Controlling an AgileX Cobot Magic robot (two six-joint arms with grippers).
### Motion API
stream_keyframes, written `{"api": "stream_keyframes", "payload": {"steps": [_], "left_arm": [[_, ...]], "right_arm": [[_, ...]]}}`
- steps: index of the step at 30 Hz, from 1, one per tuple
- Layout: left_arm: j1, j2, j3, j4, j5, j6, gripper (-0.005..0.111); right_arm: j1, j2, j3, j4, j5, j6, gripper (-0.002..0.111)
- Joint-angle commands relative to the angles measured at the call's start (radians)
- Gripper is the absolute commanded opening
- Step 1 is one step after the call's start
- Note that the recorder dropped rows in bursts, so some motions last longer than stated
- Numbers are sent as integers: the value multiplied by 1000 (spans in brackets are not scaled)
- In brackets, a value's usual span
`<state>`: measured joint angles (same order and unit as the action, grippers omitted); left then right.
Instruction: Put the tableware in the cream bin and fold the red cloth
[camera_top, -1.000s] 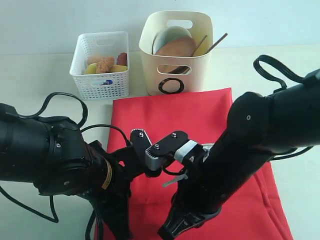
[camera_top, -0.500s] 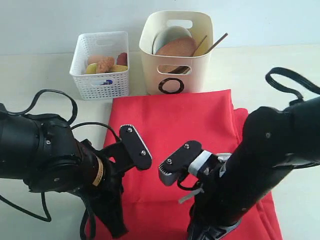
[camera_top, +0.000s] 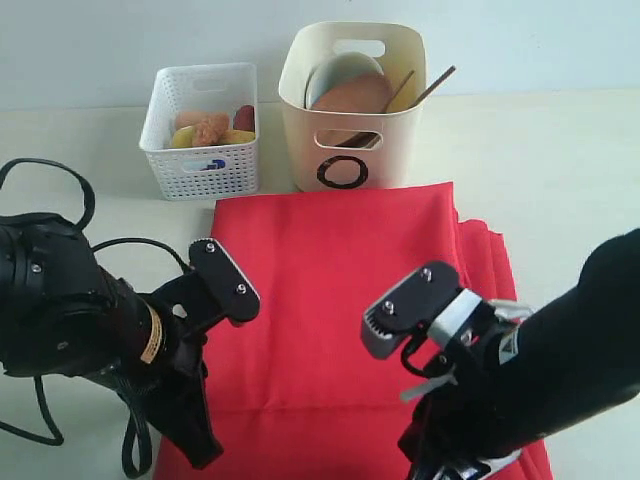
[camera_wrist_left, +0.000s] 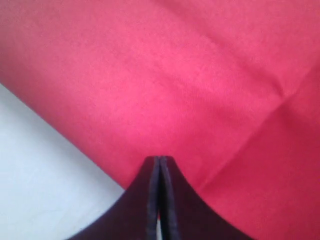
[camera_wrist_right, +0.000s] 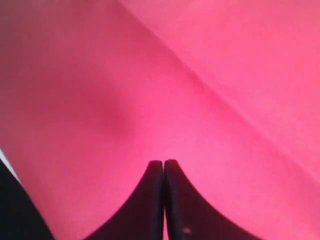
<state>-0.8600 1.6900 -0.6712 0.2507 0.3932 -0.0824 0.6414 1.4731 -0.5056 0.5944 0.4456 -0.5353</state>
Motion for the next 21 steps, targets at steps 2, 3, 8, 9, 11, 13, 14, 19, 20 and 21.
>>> {"api": "stream_keyframes", "payload": {"steps": [2,3,8,9,11,13,14,19,20,21], "left_arm": [[3,8,40,-15,-39,-10,0],[3,8,42,-15,-39,-10,0],[15,8,64,37,-18,-76,0],[28,8,69,53,-11,-97,0],[66,4,75,75,-5,-150,0],[102,-8,78,97,-13,-195,0],[121,-15,78,99,-25,-197,0],[161,-54,78,94,-132,-197,0],[161,-65,78,89,-163,-197,0],[161,-76,78,81,-197,-197,0]], "right_arm": [[4,113,35,-19,-27,15,0],[4,125,40,-30,-26,28,0],[4,136,81,-317,-25,344,0],[4,136,87,-386,-31,421,0],[4,136,95,-526,-35,596,0],[4,136,98,-594,-35,671,0],[4,136,98,-594,-35,678,0],[4,136,98,-594,-35,673,0],[4,136,98,-594,-37,673,0],[4,136,98,-594,-37,673,0]]}}
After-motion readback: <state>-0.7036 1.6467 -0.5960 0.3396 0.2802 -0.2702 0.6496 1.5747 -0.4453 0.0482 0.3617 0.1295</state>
